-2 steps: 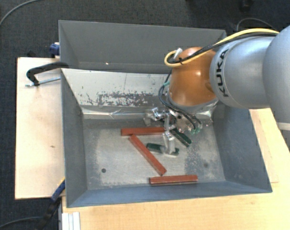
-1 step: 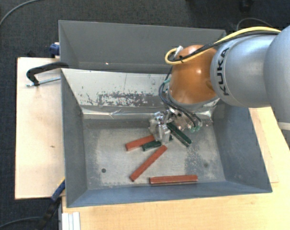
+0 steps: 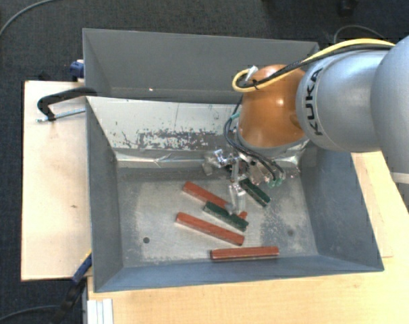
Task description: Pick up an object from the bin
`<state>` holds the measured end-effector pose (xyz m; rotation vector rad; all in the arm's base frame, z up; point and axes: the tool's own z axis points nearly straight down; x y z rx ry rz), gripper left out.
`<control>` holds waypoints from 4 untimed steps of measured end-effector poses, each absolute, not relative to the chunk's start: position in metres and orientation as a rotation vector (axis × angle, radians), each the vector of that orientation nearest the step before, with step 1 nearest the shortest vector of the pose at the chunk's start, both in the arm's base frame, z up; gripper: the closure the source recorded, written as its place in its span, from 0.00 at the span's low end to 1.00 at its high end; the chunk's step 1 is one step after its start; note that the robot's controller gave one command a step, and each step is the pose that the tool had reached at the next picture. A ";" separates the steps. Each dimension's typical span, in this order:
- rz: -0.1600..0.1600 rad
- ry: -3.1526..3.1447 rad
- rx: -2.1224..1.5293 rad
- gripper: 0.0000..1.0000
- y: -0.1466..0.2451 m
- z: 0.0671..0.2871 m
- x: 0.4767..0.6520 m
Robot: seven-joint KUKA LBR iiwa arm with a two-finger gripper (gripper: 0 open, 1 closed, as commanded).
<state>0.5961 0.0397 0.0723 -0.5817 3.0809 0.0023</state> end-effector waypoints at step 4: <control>0.002 3.070 -0.603 1.00 0.130 0.214 0.537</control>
Offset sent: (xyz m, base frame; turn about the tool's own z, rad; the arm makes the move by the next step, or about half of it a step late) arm -0.0167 0.0278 -0.0023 0.1517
